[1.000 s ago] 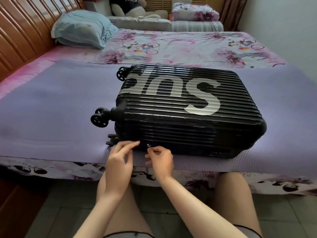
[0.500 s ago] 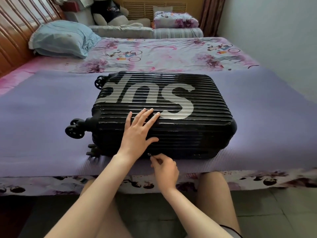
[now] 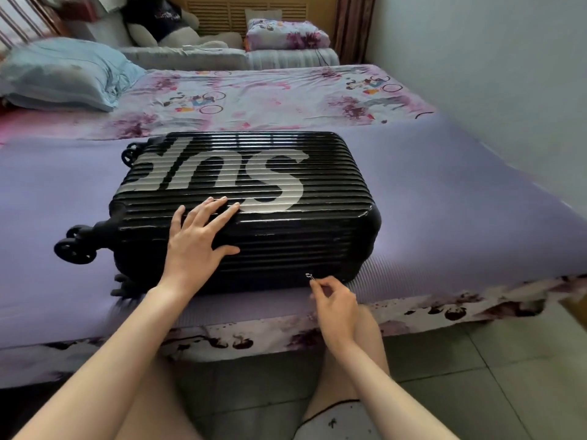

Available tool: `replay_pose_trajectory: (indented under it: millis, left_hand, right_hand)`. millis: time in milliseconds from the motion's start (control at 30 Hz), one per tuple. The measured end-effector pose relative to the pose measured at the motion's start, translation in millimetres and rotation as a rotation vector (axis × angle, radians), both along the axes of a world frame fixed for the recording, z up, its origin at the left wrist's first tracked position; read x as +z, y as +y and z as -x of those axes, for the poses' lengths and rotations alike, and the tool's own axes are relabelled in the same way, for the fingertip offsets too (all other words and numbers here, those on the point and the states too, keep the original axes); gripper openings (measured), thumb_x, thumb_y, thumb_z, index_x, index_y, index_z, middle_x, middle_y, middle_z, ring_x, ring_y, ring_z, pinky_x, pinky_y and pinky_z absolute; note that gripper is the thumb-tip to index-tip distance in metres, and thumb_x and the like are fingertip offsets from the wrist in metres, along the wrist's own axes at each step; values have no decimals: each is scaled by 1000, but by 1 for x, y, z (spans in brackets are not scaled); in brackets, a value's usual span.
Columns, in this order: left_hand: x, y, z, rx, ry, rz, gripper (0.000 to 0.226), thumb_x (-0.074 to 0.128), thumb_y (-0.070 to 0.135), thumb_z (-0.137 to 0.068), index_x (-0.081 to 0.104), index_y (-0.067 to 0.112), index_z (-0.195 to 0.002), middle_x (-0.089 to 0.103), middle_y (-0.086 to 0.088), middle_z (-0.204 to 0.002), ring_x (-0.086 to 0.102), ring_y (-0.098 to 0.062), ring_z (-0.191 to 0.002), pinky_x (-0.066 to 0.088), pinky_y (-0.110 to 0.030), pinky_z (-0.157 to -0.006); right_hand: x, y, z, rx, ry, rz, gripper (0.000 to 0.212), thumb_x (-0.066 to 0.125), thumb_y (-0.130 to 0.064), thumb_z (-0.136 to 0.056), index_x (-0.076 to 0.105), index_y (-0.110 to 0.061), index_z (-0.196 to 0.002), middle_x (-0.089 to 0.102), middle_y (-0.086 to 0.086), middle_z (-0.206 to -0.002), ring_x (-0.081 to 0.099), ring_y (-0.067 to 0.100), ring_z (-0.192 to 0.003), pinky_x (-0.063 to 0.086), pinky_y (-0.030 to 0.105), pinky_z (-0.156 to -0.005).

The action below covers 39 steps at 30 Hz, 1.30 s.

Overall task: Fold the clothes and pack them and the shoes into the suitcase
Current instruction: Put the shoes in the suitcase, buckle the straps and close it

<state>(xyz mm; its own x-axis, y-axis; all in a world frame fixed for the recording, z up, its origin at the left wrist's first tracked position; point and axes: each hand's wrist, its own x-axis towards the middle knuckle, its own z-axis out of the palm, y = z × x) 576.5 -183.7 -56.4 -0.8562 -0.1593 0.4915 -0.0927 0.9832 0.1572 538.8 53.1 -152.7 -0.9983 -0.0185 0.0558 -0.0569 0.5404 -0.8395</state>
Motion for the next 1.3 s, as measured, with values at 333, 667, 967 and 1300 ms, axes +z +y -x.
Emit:
replay_pose_trajectory:
  millis: [333,667,967,1300]
  left_hand:
    - [8,3,3,45,-44,-25,79,82,30,-66,47,25,-137,44,2,-142,36,-22,-135,13,-51,-114]
    - [49,115,66,-289,-274,35,97,73,50,-70,14,39,-147,13,3,-158,1,-16,-146,-4,-50,-116]
    - [38,177,150,-445,-525,194,83,70,53,-72,30,40,-143,17,10,-155,-4,-14,-146,2,-64,-111]
    - [40,164,153,-471,-401,180,79,40,75,-57,48,44,-129,41,16,-141,21,-13,-142,20,-62,-109]
  right_hand:
    - [10,62,39,-62,17,-82,21,60,-37,-90,71,-20,-94,70,-7,-86,63,10,-78,43,25,-64]
    - [6,70,45,-45,3,-105,19,60,-45,-88,71,-30,-93,71,-11,-86,66,12,-80,48,29,-64]
    - [7,86,59,-10,11,-174,24,57,-47,-90,70,-28,-97,72,-9,-91,66,13,-86,43,27,-66]
    - [15,114,112,6,22,-195,24,58,-47,-89,71,-28,-94,73,-8,-88,66,14,-86,34,24,-62]
